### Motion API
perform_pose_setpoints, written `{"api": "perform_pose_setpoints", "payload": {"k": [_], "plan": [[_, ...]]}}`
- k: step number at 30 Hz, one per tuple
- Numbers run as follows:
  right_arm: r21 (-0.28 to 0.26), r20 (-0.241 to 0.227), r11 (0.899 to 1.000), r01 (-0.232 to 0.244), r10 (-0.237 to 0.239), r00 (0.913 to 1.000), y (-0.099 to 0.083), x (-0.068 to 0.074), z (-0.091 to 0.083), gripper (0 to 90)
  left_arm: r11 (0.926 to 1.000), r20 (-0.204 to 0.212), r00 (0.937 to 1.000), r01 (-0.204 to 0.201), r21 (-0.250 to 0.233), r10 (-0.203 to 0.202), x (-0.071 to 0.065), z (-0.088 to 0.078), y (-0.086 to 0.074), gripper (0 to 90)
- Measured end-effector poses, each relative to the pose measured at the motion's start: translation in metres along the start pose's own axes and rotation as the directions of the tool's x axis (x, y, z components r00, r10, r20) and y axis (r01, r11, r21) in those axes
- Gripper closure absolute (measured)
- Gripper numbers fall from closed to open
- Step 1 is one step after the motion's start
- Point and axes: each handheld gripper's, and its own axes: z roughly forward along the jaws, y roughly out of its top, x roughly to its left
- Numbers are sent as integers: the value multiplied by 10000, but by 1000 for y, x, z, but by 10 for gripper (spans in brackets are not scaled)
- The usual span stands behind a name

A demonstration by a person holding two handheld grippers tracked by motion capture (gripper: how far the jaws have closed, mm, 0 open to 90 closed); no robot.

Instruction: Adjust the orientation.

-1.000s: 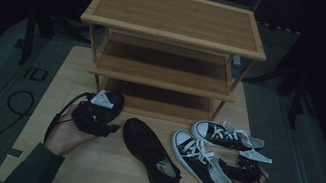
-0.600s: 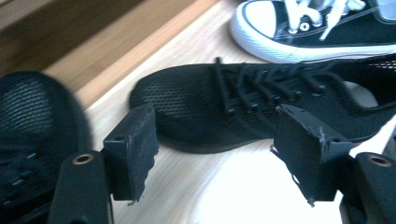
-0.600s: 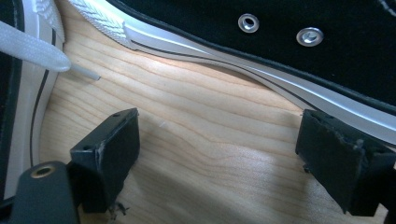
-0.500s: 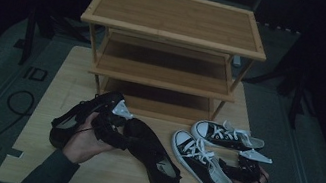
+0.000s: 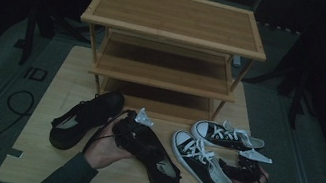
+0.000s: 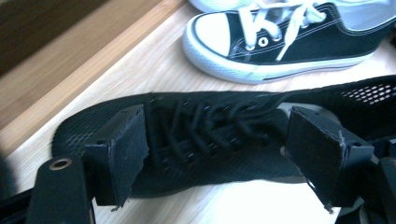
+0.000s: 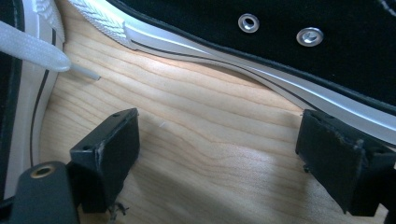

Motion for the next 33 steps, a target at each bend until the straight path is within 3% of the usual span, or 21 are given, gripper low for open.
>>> {"api": "perform_pose_setpoints", "payload": {"k": [3,8,12,15,19,20,23,27,33], "plan": [[0,-1,10000,2,-2,10000,0,0,0,136,9999,-32,9999,-155,56,155,-9,8,4,201],[-1,-7,10000,12,-12,10000,0,0,0,136,9976,-659,9971,-336,602,376,-18,22,2,248],[1,-25,10000,26,-26,10000,0,0,0,136,9979,-264,9996,-30,654,47,-15,17,-5,334],[1,-25,10000,28,-28,10000,0,0,0,136,9961,-152,9998,-101,873,115,-15,11,-10,449],[2,-18,10000,33,-33,10000,0,0,0,136,9943,-125,9999,-14,1066,28,-10,5,-16,652],[2,-17,10000,31,-31,10000,0,0,0,136,9935,-260,9997,17,1134,12,-3,-1,-21,724],[2,-17,10000,32,-32,10000,0,0,0,136,9932,-416,9991,74,1165,-26,3,-7,-25,808],[3,-18,10000,31,-31,10000,0,0,0,136,9936,-1039,9942,378,1062,-267,21,-21,-36,844],[6,-15,10000,33,-33,10000,0,0,0,136,9934,-1494,9882,494,1033,-336,35,-31,-44,848]]}}
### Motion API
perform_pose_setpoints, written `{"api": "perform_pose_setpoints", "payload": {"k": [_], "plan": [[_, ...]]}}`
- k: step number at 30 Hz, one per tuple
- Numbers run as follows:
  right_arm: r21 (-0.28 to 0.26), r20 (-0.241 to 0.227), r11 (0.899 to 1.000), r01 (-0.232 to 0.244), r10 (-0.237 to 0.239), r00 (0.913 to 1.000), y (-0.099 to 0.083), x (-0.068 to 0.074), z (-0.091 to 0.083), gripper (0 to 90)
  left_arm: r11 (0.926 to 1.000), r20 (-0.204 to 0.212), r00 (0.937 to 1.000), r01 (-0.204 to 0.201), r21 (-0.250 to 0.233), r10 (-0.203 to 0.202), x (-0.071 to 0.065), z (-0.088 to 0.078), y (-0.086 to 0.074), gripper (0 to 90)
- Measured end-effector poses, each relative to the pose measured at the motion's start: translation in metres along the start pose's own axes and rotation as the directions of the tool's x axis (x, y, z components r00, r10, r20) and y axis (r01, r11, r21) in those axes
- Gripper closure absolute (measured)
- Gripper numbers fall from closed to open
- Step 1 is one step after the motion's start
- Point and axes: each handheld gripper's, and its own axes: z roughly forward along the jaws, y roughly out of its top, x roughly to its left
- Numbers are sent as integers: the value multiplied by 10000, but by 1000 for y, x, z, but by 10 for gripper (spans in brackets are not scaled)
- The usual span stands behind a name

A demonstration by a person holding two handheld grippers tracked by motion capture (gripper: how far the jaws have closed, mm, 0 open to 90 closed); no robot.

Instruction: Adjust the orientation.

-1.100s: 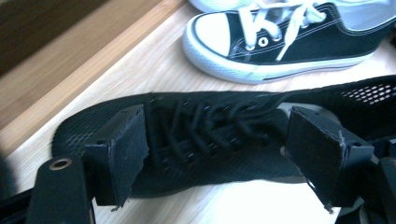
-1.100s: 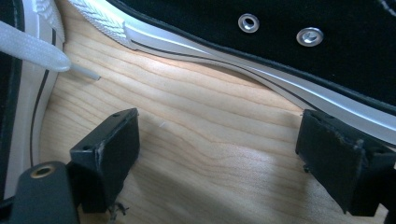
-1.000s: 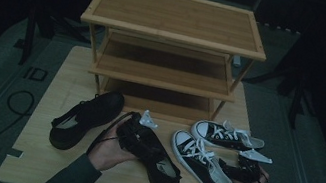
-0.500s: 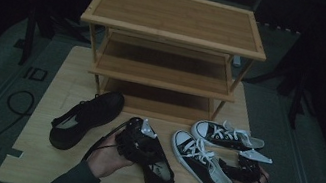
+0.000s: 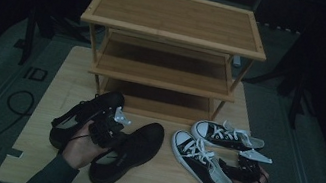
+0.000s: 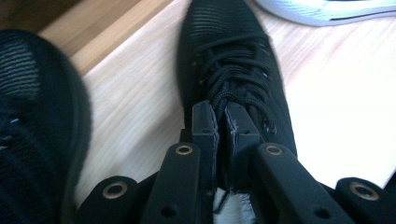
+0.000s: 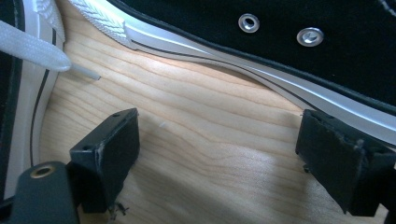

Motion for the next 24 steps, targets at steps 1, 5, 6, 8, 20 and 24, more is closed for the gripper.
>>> {"api": "perform_pose_setpoints", "payload": {"k": [1,5,6,8,20,24], "plan": [[-1,2,10000,0,0,10000,0,0,0,136,10000,-29,10000,-12,12,12,2,-1,-1,848],[-2,0,10000,-1,1,10000,0,0,0,136,10000,-214,9998,-8,20,8,9,-2,-3,851],[-2,0,10000,1,-1,10000,0,0,0,136,10000,-251,9997,-19,32,20,11,-2,-3,852],[1,-1,10000,-1,1,10000,0,0,0,136,10000,-526,9986,88,5,-88,14,-3,-5,854],[-1,2,10000,2,-2,10000,0,0,0,136,9991,-1163,9923,435,5,-431,44,-16,-25,854],[-1,2,10000,1,-1,10000,0,0,0,136,9985,-1504,9872,543,16,-534,52,-20,-28,854]]}}
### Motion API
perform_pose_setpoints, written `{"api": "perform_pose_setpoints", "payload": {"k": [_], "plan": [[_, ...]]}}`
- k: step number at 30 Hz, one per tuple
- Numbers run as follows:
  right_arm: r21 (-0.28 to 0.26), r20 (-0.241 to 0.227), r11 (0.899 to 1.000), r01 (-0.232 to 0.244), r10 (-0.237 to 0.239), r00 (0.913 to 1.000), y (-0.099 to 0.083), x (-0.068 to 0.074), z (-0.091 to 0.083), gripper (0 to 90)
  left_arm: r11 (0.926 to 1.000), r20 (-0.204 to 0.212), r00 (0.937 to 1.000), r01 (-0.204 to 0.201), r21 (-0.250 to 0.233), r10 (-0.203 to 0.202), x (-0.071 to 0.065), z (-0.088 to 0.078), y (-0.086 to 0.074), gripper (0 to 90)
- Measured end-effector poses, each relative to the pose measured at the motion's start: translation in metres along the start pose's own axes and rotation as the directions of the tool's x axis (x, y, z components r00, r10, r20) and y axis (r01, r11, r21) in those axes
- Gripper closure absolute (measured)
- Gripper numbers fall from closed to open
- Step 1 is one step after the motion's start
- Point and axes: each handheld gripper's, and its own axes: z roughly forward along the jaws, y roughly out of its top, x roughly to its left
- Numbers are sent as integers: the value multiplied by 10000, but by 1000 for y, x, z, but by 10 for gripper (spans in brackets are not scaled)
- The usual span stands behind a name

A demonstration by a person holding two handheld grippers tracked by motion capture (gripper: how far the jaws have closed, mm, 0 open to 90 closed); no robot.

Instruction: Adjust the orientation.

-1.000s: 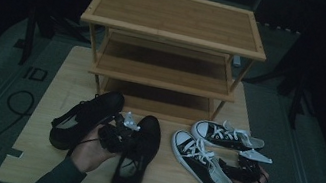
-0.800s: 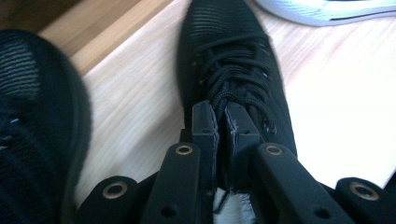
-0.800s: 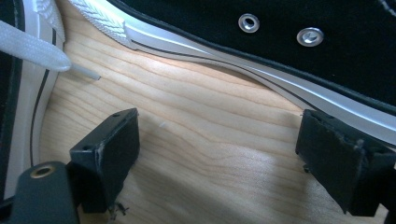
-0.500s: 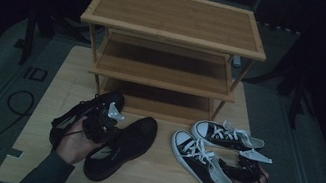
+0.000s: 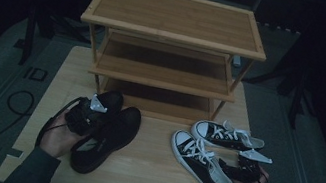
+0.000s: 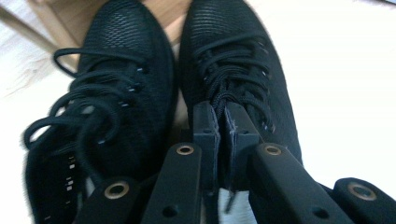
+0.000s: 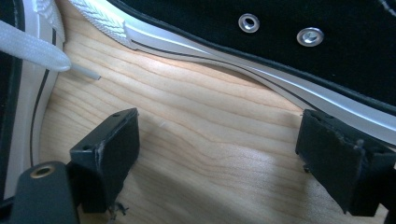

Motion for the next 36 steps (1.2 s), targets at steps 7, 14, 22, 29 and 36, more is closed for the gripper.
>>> {"api": "perform_pose_setpoints", "payload": {"k": [7,14,22,29,36], "plan": [[0,2,10000,2,-2,10000,0,0,0,136,9998,-89,9999,95,-164,-96,4,0,-8,851],[1,-1,10000,1,-1,10000,0,0,0,136,9975,-336,9987,354,-608,-375,6,-4,-12,596],[1,1,10000,1,-1,10000,0,0,0,137,9937,-1057,9898,886,-684,-955,15,-12,-19,237],[1,-2,10000,2,-2,10000,0,0,0,136,9874,-155,9873,1582,36,-1581,28,1,-27,170],[0,-1,10000,-1,1,10000,0,0,0,136,9873,352,9883,1458,628,-1482,35,11,-33,396]]}}
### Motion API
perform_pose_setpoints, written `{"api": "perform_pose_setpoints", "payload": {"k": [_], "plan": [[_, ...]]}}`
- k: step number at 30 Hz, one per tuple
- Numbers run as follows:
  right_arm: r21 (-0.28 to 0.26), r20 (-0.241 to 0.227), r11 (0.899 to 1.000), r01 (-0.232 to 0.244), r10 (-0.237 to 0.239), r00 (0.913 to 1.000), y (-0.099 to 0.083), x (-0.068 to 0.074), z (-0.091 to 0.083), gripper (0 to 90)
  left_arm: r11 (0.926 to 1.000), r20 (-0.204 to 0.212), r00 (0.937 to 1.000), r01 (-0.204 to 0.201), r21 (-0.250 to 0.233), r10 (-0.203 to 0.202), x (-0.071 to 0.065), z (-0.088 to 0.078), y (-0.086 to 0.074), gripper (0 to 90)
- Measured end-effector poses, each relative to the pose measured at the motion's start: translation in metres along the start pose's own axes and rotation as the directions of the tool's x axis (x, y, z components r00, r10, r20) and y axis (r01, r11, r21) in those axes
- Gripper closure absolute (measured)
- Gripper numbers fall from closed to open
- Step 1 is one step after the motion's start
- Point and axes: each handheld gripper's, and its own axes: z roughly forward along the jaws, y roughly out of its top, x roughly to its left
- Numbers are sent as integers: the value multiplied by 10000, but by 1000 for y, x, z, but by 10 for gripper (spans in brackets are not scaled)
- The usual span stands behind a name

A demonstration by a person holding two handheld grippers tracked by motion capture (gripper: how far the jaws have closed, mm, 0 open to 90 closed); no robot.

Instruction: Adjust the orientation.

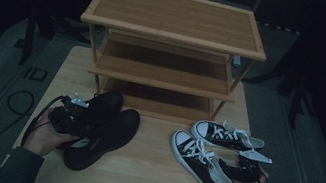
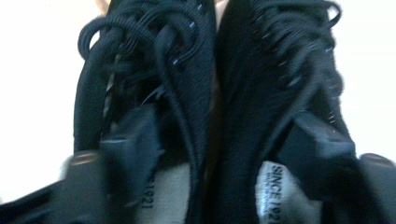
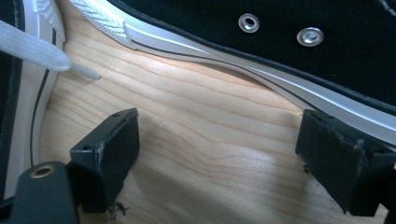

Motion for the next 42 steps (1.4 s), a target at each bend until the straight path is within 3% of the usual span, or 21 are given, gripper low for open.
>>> {"api": "perform_pose_setpoints", "payload": {"k": [3,9,13,27,42], "plan": [[1,1,10000,0,0,10000,0,0,0,136,9999,375,9993,-20,133,15,3,1,1,510],[2,1,10000,1,-1,10000,0,0,0,136,9971,343,9986,-419,629,398,1,7,7,616],[0,-1,10000,0,0,10000,0,0,0,136,9972,335,9982,-516,543,498,0,6,7,830],[-2,-4,10000,0,0,10000,0,0,0,137,9986,212,9988,-439,287,433,-1,5,6,852],[0,-9,10000,-3,3,10000,0,0,0,137,9994,124,9993,-353,19,352,-7,-2,15,854]]}}
